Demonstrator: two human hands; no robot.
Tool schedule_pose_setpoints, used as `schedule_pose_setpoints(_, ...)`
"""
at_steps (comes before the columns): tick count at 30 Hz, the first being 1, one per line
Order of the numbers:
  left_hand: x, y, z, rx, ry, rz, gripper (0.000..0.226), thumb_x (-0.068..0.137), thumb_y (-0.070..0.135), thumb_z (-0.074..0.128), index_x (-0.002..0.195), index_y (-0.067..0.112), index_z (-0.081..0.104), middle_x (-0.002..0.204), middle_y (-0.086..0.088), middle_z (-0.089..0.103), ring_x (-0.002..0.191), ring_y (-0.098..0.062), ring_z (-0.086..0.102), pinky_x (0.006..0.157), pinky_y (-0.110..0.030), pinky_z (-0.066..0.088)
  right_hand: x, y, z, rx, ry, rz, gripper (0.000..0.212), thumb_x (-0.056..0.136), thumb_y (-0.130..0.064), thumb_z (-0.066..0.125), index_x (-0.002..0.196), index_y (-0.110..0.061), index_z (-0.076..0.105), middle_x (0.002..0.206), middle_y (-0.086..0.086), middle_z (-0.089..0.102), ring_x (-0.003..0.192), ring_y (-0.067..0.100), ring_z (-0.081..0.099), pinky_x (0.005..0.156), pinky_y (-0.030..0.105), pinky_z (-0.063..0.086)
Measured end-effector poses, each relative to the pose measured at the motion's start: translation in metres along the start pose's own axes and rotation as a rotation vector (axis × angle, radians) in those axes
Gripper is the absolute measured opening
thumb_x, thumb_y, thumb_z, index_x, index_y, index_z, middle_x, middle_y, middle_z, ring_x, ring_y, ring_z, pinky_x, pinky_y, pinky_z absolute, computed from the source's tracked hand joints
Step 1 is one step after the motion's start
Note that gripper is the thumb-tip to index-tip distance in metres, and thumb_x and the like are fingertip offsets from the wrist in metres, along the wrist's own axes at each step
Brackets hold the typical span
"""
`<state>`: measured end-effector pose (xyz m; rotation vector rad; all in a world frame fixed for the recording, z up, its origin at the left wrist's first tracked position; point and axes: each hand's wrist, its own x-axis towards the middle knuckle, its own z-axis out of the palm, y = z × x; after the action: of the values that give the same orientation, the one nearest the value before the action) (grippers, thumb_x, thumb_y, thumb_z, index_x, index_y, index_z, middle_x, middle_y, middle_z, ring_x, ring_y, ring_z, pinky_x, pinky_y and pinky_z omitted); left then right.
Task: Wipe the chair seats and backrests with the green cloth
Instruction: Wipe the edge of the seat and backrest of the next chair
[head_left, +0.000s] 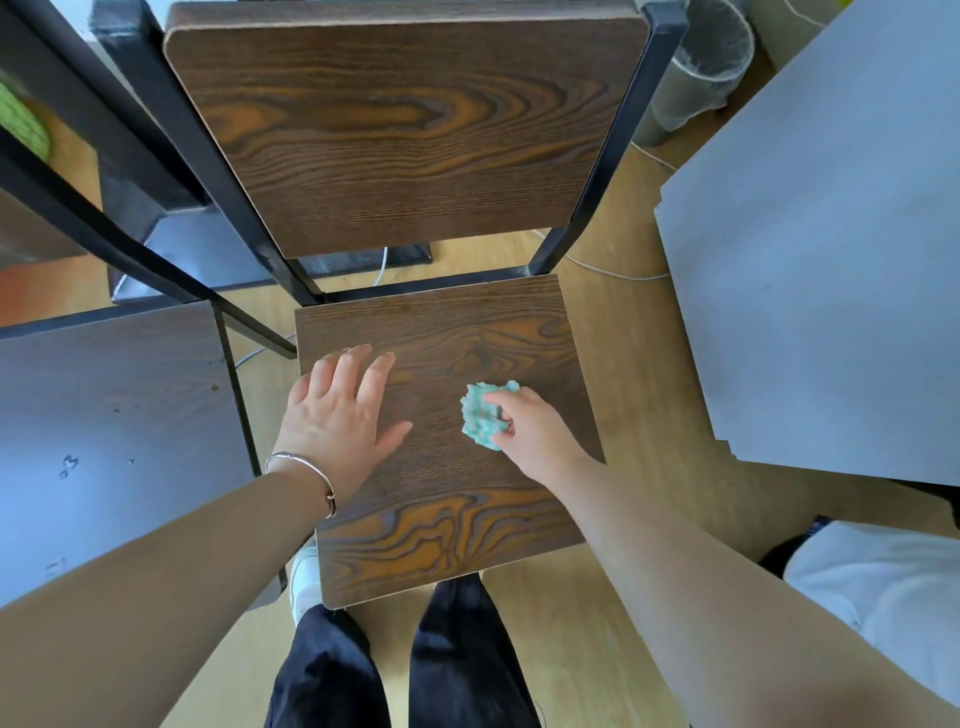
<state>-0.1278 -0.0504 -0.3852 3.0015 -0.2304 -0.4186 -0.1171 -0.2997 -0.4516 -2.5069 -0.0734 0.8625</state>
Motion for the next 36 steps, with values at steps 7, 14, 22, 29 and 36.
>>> schedule_pose_setpoints(7, -0.008, 0.003, 0.011, 0.001, -0.006, -0.005, 0.075, 0.085, 0.059, 0.056, 0.145, 0.018, 0.035, 0.142, -0.01, 0.042, 0.125, -0.034, 0.042, 0.097, -0.049, 0.043, -0.002, 0.003, 0.003, -0.493, 0.031, -0.217, 0.048, 0.086, -0.019, 0.069, 0.13, -0.031, 0.052, 0.13, -0.002, 0.039, 0.107, 0.022, 0.041, 0.075, 0.04, 0.057)
schedule_pose_setpoints(14, -0.012, 0.001, 0.013, 0.011, -0.006, 0.0, 0.075, 0.085, 0.059, 0.054, 0.145, 0.018, 0.033, 0.142, -0.01, 0.041, 0.126, -0.033, 0.041, 0.099, -0.048, 0.042, 0.018, -0.026, -0.004, -0.189, 0.095, -0.067, 0.028, 0.089, -0.025, 0.067, 0.115, -0.022, 0.06, 0.11, -0.001, 0.057, 0.093, 0.021, 0.059, 0.074, 0.034, 0.053)
schedule_pose_setpoints(22, -0.003, 0.004, -0.024, 0.051, 0.007, -0.002, 0.076, 0.084, 0.059, 0.056, 0.144, 0.018, 0.035, 0.143, -0.01, 0.04, 0.128, -0.033, 0.041, 0.099, -0.049, 0.043, 0.001, -0.066, -0.085, 0.529, 0.2, 0.237, 0.034, 0.086, -0.037, 0.072, 0.115, -0.02, 0.064, 0.107, -0.009, 0.062, 0.093, 0.008, 0.061, 0.075, 0.022, 0.054)
schedule_pose_setpoints(29, 0.015, 0.017, -0.074, 0.011, 0.096, 0.049, 0.076, 0.075, 0.053, 0.072, 0.135, 0.012, 0.05, 0.131, -0.014, 0.052, 0.114, -0.037, 0.052, 0.087, -0.051, 0.05, -0.035, -0.097, -0.183, 1.196, 0.236, 0.201, 0.035, 0.086, -0.009, 0.073, 0.118, -0.011, 0.061, 0.113, 0.005, 0.068, 0.099, 0.021, 0.07, 0.077, 0.032, 0.06)
schedule_pose_setpoints(36, 0.037, 0.025, -0.094, -0.041, 0.152, 0.073, 0.069, 0.081, 0.06, 0.044, 0.132, 0.015, 0.047, 0.127, -0.011, 0.054, 0.112, -0.035, 0.051, 0.081, -0.047, 0.052, -0.038, -0.11, -0.269, 1.309, 0.325, 0.182, 0.038, 0.084, -0.001, 0.073, 0.118, -0.012, 0.061, 0.118, 0.007, 0.065, 0.105, 0.023, 0.068, 0.084, 0.037, 0.059)
